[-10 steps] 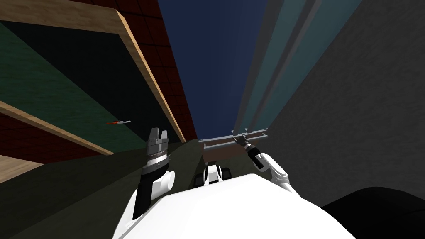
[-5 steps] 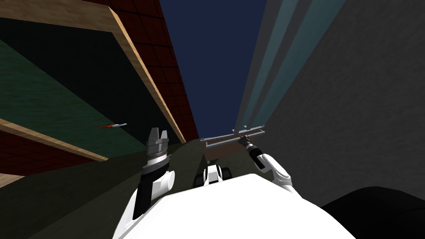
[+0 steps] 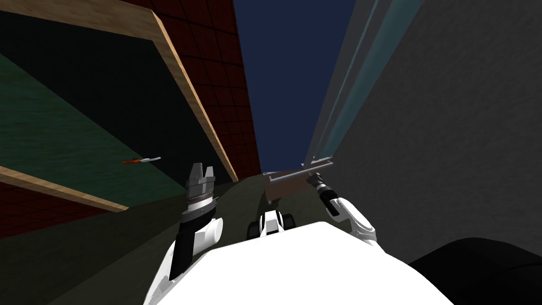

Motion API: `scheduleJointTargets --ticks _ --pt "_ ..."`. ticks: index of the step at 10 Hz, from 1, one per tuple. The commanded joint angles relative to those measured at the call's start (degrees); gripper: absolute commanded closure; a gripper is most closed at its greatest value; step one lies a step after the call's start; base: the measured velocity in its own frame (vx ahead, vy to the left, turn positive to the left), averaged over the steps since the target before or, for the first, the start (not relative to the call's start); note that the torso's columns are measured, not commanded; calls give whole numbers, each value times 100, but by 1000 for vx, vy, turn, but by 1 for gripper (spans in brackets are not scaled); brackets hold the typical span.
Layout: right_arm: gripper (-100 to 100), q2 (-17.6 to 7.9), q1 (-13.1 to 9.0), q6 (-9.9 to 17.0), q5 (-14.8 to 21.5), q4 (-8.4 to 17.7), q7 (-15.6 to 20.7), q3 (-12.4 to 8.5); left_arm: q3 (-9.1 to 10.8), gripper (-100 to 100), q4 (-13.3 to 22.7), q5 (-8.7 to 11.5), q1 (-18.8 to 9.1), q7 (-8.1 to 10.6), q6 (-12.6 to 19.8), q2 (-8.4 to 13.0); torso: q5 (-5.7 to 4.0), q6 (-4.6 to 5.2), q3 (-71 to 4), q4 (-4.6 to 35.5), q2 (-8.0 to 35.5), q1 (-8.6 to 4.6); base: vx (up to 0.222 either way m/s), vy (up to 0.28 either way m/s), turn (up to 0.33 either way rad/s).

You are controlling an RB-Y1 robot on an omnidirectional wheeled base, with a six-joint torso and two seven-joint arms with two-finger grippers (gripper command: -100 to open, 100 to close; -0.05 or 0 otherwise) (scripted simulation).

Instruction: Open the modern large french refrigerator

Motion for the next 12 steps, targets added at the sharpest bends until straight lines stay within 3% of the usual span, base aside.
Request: scheduleJointTargets --ticks 1,2,3,5,8,10,11,12 --pt "100 94 89 239 2 -77 14 -143 0 0 0 0 0 0 0 0 1 0 0 0 -2 2 -106 232 -139" --pt "100 68 34 139 -7 -3 16 -138 0 0 0 0 0 0 0 0 3 -1 -8 -3 -15 10 -46 112 -37" --pt "-100 -101 95 140 -25 -51 -58 -122 1 0 0 0 1 0 0 1 -4 -3 -20 -8 -35 -27 28 -31 96" --pt "-100 -311 160 120 -50 -100 -152 -94 3 0 0 0 3 0 0 4 -15 0 -27 -13 -45 -50 73 -106 105" --pt "-100 -610 254 92 -87 -169 -286 -55 3 0 0 0 3 0 0 3 7 0 -1 0 -2 22 74 -99 80" --pt "-100 -560 247 95 -80 -164 -266 -49 2 0 0 0 2 0 0 2 7 -3 -2 2 -4 17 10 -22 5" --pt "100 -559 246 96 -80 -164 -265 -50 2 0 0 0 2 0 0 2 6 -1 -2 0 -5 18 -2 4 19" --pt "100 -506 302 229 -85 -179 -267 -121 2 0 0 0 2 0 0 2 19 10 -2 13 4 15 -12 157 -93"
